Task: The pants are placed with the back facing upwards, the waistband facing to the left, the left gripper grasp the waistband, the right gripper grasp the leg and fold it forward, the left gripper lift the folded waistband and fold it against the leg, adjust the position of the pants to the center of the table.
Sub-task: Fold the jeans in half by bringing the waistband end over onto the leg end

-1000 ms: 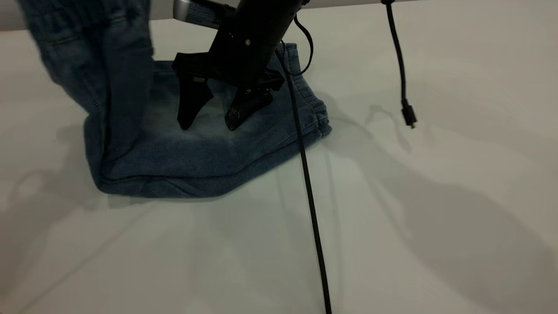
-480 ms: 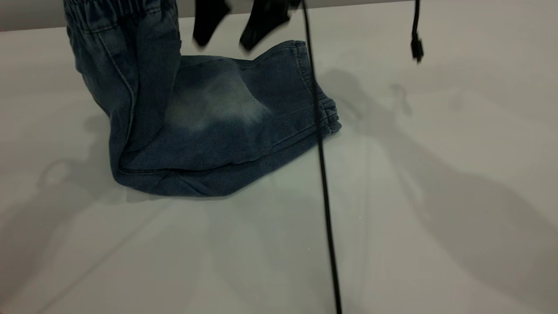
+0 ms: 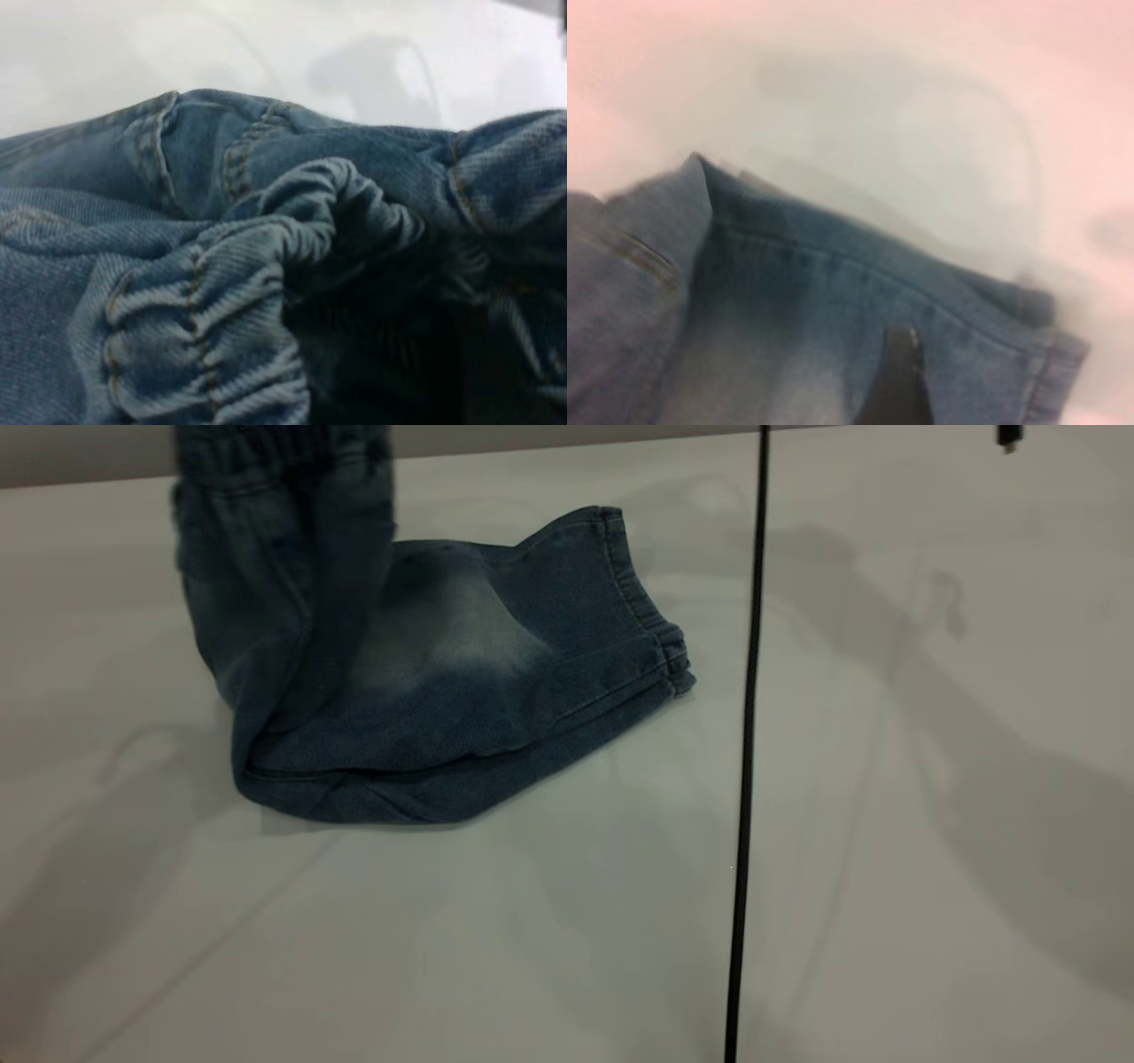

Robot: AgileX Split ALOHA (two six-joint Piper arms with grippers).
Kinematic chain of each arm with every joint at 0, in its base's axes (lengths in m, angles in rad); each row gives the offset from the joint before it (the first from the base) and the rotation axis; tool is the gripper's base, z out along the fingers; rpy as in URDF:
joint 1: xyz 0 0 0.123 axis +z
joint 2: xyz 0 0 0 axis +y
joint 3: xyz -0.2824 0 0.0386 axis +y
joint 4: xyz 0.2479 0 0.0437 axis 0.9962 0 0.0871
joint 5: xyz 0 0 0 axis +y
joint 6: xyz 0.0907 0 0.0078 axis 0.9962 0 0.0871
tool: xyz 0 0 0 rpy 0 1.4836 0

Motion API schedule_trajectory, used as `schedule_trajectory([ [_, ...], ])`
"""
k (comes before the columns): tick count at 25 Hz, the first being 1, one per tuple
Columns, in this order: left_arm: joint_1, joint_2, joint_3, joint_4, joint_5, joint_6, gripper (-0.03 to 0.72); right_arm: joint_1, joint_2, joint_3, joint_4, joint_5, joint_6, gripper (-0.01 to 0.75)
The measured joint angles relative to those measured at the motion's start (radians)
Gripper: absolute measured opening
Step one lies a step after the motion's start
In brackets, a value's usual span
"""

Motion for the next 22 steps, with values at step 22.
schedule_trajectory([
  [22, -0.1, 0.427, -0.316, 0.009, 0.006, 0.082, 0.228, -0.004, 0.002, -0.001, 0.015, -0.001, -0.007, 0.539],
])
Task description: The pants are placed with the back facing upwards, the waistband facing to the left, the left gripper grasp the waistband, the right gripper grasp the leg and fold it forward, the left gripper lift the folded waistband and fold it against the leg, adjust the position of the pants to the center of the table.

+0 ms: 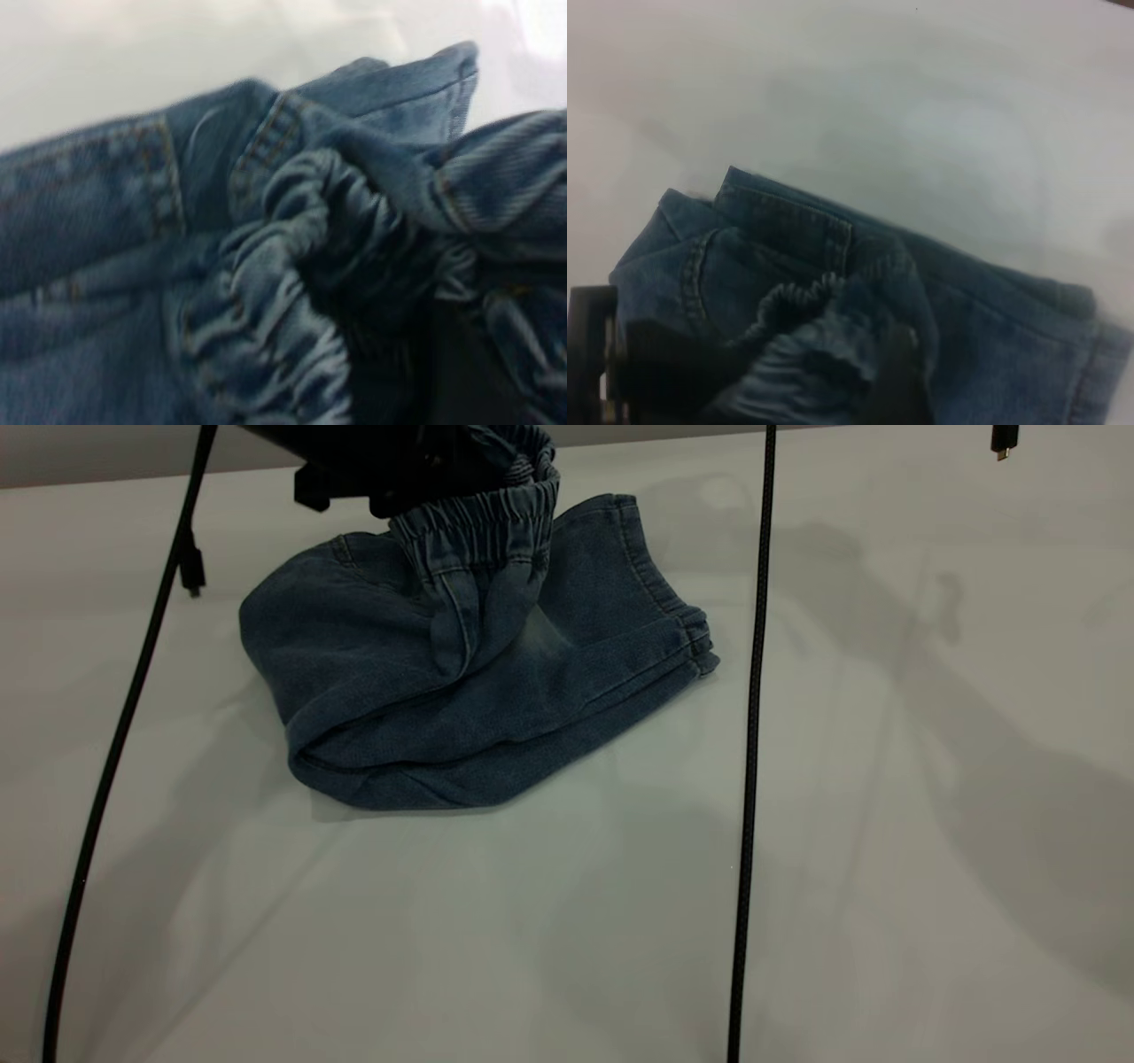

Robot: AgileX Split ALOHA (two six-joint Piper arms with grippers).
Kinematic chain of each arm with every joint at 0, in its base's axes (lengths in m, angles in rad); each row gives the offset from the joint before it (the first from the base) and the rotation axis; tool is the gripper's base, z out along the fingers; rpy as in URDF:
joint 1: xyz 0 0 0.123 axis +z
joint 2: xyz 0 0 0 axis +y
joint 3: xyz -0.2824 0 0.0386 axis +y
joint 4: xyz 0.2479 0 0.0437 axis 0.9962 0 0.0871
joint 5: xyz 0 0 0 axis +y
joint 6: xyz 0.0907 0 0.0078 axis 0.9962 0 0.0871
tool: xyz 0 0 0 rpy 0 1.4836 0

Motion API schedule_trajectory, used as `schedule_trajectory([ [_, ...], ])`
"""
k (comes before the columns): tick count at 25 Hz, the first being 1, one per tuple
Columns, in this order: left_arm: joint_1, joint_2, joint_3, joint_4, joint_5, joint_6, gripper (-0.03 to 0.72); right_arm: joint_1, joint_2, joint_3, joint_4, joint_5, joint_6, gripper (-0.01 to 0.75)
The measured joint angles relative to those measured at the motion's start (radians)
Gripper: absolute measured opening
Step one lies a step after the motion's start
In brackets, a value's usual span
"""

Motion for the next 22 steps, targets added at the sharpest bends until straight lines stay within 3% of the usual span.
schedule_trajectory([
  [4, 0.001, -0.051, -0.011, -0.001, 0.021, 0.133, 0.43, 0.001, 0.0, 0.0, 0.0, 0.0, 0.0, 0.539],
  [8, 0.002, -0.128, -0.011, -0.001, 0.005, 0.249, 0.554, 0.001, 0.0, 0.0, -0.002, 0.0, 0.0, 0.539],
  [13, 0.002, -0.253, -0.011, 0.021, 0.039, 0.268, 0.566, 0.001, 0.0, 0.0, -0.002, 0.0, 0.0, 0.539],
  [22, 0.023, -0.493, -0.01, 0.293, 0.084, 0.098, 0.557, 0.023, 0.0, 0.012, 0.004, -0.003, 0.0, 0.539],
])
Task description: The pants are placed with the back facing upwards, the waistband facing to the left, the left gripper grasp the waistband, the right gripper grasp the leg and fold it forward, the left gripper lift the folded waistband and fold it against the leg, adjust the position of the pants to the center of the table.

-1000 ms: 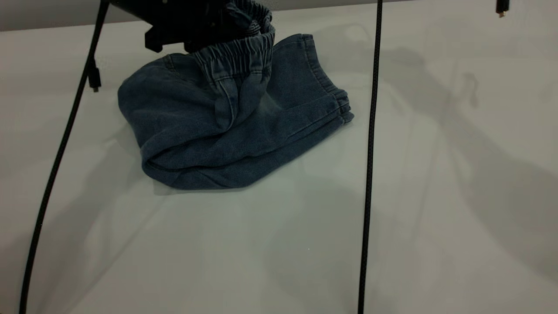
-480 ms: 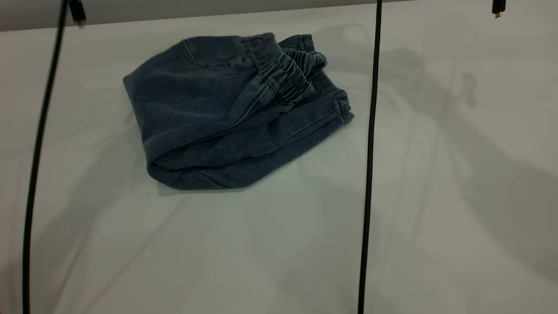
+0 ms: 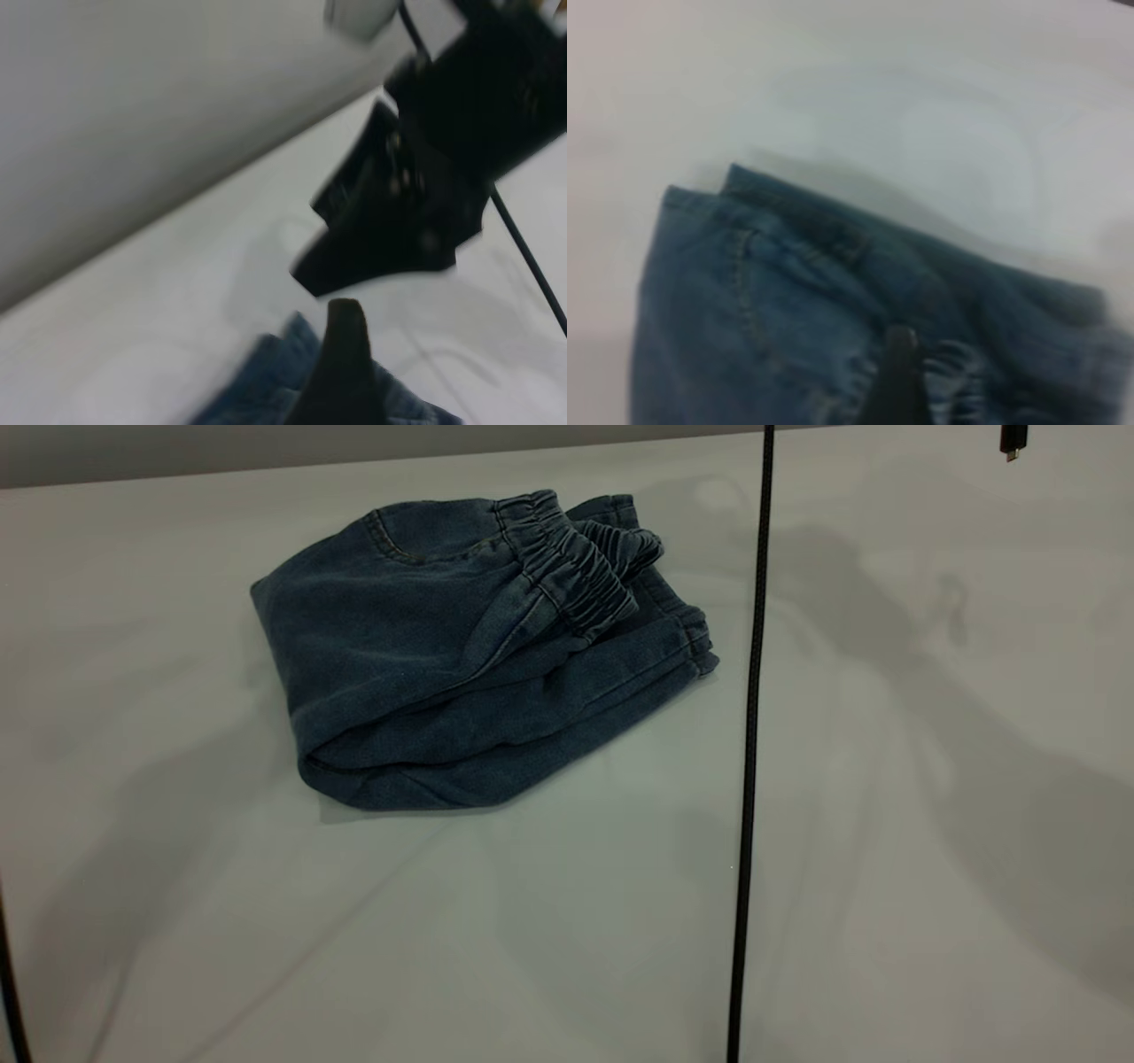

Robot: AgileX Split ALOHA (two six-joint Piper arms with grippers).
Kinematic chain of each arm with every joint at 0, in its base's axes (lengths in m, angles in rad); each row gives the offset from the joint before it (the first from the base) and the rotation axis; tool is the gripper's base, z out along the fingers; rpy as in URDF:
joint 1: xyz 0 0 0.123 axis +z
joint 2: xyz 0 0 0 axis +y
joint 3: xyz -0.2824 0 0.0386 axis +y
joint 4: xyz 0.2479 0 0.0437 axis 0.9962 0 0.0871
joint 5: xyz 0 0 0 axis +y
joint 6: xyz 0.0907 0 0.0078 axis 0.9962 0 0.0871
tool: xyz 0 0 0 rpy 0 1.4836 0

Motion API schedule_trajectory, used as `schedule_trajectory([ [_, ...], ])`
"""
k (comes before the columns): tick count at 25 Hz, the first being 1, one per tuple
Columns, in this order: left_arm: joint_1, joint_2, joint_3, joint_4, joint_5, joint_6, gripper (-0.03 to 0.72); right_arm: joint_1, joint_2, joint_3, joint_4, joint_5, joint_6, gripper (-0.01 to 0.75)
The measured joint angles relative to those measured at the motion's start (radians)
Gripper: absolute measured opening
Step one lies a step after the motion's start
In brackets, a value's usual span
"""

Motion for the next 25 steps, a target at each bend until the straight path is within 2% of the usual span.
schedule_trajectory([
  [8, 0.019, -0.187, 0.0, 0.022, -0.104, -0.021, 0.555, 0.093, 0.0, 0.126, 0.055, 0.0, -0.023, 0.539],
  [12, 0.019, -0.189, -0.001, 0.022, -0.098, -0.021, 0.555, 0.149, 0.0, 0.169, 0.061, 0.001, -0.093, 0.539],
  [21, 0.019, -0.189, -0.001, 0.022, -0.099, -0.02, 0.555, 0.26, 0.012, 0.26, -0.098, 0.001, -0.102, 0.539],
  [25, 0.019, -0.189, -0.001, 0.021, -0.069, -0.02, 0.555, 0.278, 0.04, 0.26, -0.216, 0.001, -0.013, 0.539],
])
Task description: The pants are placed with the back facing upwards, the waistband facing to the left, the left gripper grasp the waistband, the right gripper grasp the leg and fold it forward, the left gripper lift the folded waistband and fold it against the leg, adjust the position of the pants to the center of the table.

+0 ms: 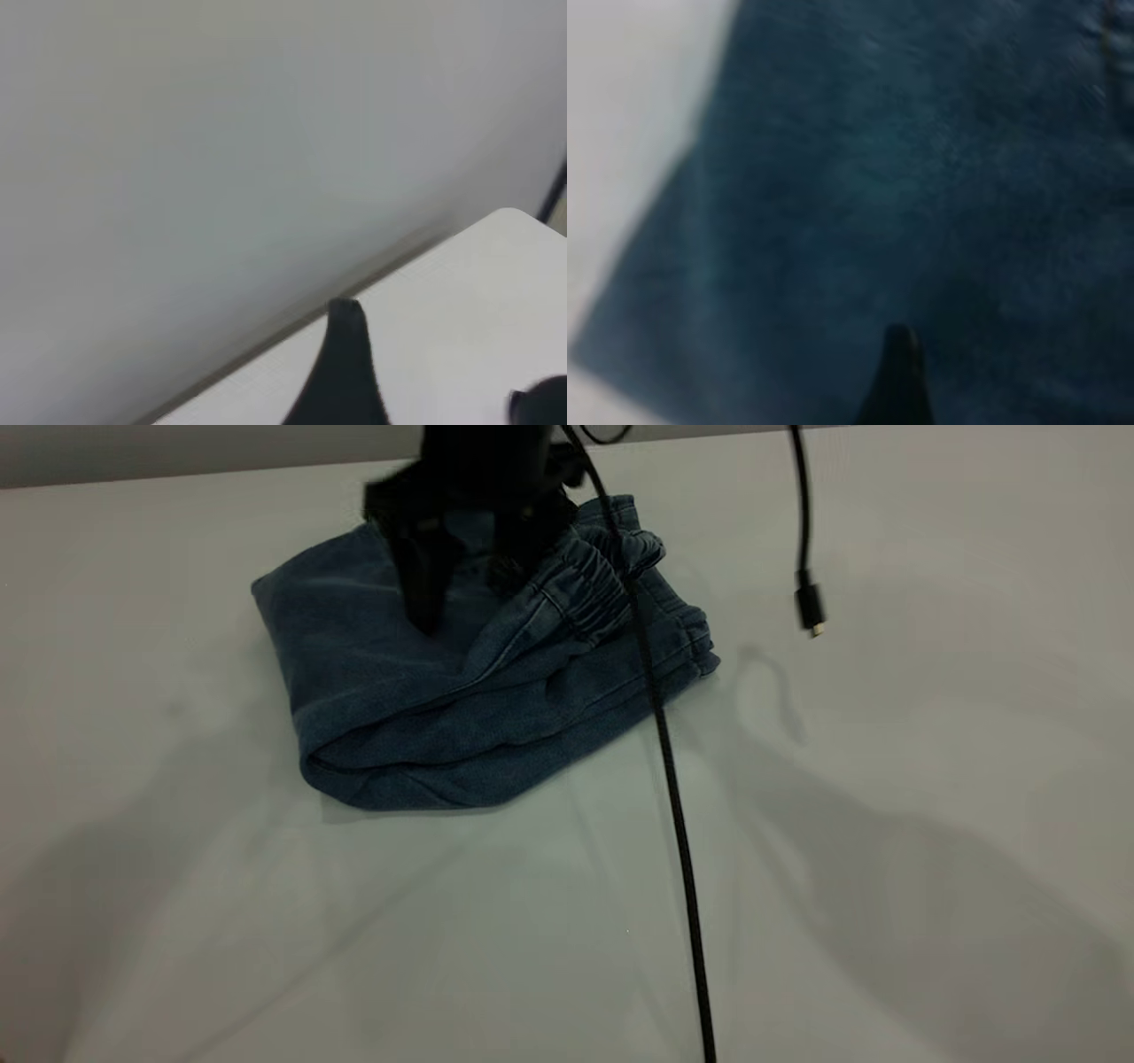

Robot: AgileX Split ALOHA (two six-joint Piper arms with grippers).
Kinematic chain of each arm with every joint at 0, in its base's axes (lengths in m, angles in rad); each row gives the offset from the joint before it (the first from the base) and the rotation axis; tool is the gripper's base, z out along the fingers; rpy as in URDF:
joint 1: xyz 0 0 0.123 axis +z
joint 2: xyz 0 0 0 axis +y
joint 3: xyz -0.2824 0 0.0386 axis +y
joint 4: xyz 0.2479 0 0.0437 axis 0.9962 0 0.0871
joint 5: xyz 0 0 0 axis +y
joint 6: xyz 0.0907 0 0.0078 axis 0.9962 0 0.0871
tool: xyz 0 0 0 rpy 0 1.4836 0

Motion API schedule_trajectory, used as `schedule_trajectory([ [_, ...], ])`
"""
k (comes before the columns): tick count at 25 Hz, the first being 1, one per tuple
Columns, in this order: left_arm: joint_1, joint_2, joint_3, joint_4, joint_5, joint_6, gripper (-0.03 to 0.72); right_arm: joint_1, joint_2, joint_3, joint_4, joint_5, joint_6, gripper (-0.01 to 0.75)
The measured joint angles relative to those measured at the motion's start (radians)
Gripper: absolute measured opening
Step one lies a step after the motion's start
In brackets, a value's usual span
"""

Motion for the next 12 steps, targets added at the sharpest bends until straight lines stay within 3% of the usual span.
schedule_trajectory([
  [12, 0.0, 0.0, 0.0, 0.0, 0.052, 0.0, 0.554, 0.002, 0.07, 0.0, -0.148, -0.004, 0.238, 0.53],
])
